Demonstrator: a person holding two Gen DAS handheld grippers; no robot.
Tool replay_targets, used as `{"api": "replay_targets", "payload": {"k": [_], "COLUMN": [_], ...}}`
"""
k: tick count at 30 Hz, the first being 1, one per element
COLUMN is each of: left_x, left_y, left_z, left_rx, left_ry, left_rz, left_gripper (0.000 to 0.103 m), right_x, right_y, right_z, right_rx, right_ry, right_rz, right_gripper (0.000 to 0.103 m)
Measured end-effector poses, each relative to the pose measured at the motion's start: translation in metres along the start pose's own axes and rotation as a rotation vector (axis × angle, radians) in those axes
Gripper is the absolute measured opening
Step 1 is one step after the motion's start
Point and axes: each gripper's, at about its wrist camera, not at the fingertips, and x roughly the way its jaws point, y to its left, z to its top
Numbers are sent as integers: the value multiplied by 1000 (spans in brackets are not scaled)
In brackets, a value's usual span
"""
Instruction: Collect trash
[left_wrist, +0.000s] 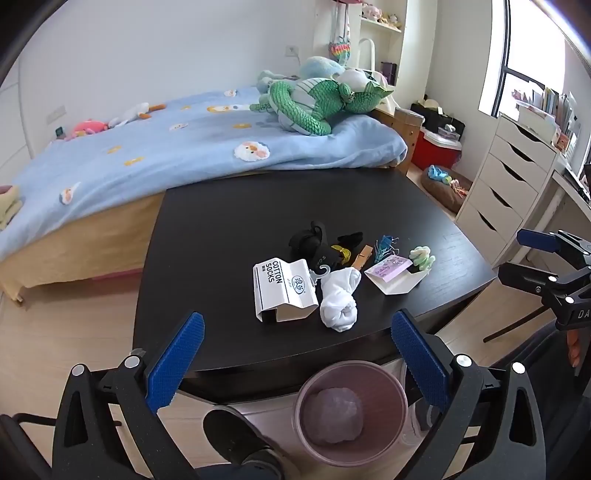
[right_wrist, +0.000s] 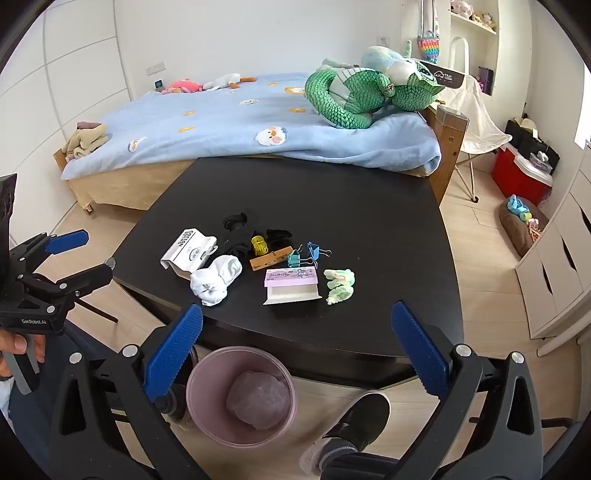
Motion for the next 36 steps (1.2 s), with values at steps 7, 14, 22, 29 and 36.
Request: {"api": "replay_targets", "payload": {"k": [7,14,22,29,36], "left_x": [1,1,1,1,11], "left_y": [0,1,0,0,-1], "left_z": [-1,-2,-1,-1,-13], "left_rx": [-6,-6,3,1,3], "left_ry": [7,1,-5,-5,-7], "left_rz": [-5,-5,4,3,3], "left_gripper": [97,97,97,97,97], "right_x": [3,3,7,8,9], "right_y": [0,0,-1,-4,-6], "right_z": [-2,-2,-6,-5,-5], "right_rx": [0,0,4,7,12], "right_ry": [9,10,15,17,20], "right_rz": [9,8,11,11,11], "right_gripper": [100,100,100,100,100]}}
